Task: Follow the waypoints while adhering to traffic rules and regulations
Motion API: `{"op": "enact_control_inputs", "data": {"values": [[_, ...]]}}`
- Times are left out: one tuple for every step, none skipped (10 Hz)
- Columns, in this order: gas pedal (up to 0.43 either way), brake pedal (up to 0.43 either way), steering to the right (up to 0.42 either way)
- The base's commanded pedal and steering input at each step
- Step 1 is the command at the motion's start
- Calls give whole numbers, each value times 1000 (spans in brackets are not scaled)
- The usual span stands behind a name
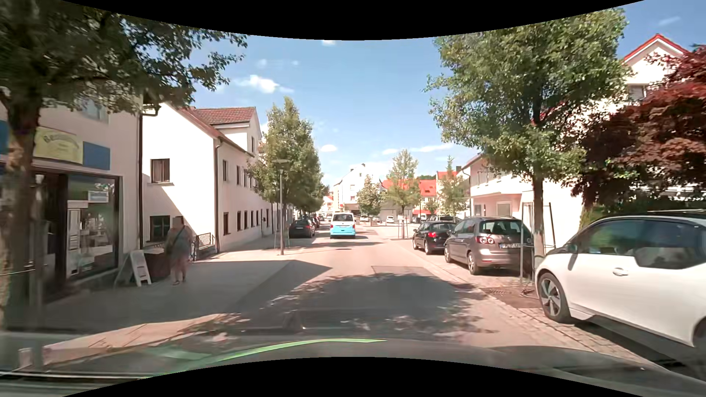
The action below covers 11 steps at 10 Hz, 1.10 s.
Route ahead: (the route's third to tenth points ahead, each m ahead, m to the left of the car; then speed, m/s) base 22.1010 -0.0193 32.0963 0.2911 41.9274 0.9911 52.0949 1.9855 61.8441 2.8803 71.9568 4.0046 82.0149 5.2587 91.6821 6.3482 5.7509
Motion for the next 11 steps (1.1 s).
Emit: {"op": "enact_control_inputs", "data": {"values": [[87,0,15],[87,0,15],[87,0,14],[87,0,11],[87,0,8],[87,0,5],[87,0,4],[87,0,4],[87,0,4],[87,0,2],[87,0,0]]}}
